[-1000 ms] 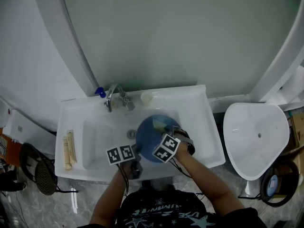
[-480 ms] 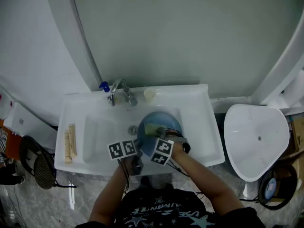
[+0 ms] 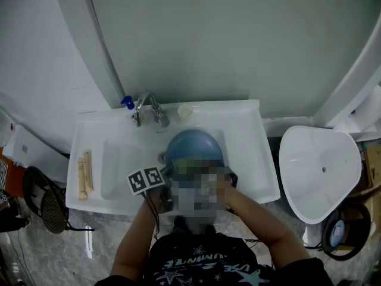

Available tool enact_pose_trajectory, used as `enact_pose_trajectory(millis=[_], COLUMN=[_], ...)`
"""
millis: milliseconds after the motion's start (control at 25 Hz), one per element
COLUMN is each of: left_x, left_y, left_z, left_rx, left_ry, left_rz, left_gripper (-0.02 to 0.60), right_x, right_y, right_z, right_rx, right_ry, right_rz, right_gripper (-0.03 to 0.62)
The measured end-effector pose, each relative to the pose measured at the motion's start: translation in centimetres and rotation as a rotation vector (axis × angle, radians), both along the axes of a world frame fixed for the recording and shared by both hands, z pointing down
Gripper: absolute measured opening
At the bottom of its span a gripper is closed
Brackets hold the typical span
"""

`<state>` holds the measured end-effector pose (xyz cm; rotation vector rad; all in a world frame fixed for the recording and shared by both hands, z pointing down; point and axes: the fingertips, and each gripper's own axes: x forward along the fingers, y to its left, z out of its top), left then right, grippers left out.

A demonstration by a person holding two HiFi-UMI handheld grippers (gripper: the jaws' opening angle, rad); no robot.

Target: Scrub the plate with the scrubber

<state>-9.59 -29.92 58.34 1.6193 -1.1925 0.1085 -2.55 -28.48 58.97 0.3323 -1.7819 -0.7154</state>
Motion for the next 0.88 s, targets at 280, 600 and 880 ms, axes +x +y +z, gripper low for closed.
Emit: enact_pose_trajectory(millis=[280, 600, 880], left_x=[-1.4, -2.3, -2.7], left_y=[-0.2, 0.2, 0.5], left_z=[-0.4, -0.1, 0.7], left_rx=[0.004, 0.006, 0.000], left_ry=[0.043, 0.069, 0.062], left_rz=[-0.066, -0.084, -0.083], left_gripper=[0.049, 0.051, 0.051], right_x=[0.5, 2.7, 4.2], right_y=[1.7, 2.4, 2.1], right_z=[0.6, 1.8, 1.6], right_rx=[0.084, 0.114, 0.089], right_ry=[0.126, 0.227, 0.194], right_rz=[-0.189, -0.252, -0.206], right_gripper=[0.074, 0.074, 0.074])
